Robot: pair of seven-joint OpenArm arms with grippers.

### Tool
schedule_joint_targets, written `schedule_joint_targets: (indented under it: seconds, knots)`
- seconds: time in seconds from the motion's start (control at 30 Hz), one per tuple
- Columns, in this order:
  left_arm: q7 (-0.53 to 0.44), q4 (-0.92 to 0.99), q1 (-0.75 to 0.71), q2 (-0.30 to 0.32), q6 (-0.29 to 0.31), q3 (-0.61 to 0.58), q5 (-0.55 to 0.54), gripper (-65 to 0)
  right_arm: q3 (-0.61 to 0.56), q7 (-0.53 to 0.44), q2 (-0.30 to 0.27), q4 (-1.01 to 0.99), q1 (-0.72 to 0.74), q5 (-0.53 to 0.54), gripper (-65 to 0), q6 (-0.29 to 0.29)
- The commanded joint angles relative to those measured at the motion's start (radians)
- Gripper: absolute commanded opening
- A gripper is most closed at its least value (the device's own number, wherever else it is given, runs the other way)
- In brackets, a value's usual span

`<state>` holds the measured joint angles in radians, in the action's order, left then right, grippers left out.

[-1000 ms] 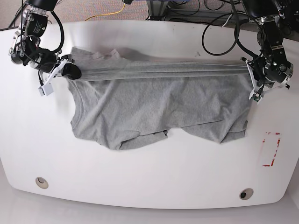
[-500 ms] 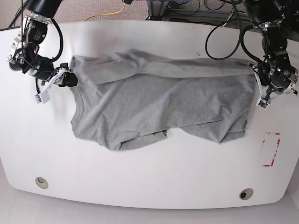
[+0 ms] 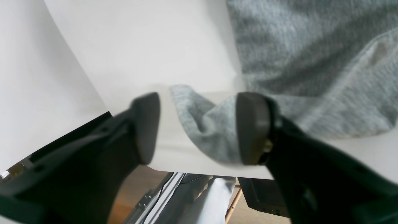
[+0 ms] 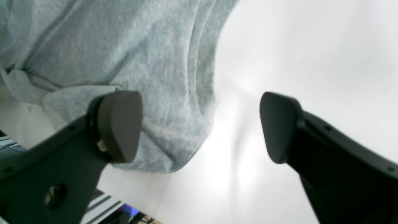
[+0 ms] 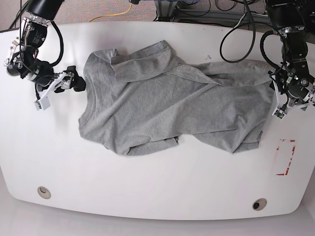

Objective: Layout the t-shirt on the table in an organized manner, then fold the t-shirt properly
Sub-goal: 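Move the right gripper to the shirt shoulder and grasp it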

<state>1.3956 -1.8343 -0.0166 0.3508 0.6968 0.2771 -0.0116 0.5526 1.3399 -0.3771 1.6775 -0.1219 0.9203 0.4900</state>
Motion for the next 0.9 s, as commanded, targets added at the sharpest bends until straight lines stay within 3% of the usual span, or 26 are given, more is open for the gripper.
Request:
schedule_joint_targets:
  seconds: [0.0, 0.2, 0.63, 0.87]
  knots:
    - [0.001, -0.020, 0.016, 0.027, 0.001, 0.004, 0.009, -27.4, 0.007, -0.004, -0.015, 0.043, -0.015, 0.085, -8.1, 0.000]
    - [0.001, -0.020, 0.017, 0.027, 0.001, 0.004, 0.009, -27.4, 0.008, -0.006, 0.016, 0.068, -0.057, 0.125, -8.1, 0.000]
    - [0.001, -0.091, 0.040, 0.027, 0.001, 0.006, 0.009, -27.5, 0.005, -0.023, 0.065, -0.072, -0.031, 0.125, -8.1, 0.008]
    - [0.001, -0.094, 0.057, 0.029, 0.001, 0.006, 0.008, -27.6, 0.002, -0.056, 0.066, -0.145, -0.026, 0.125, -8.1, 0.008]
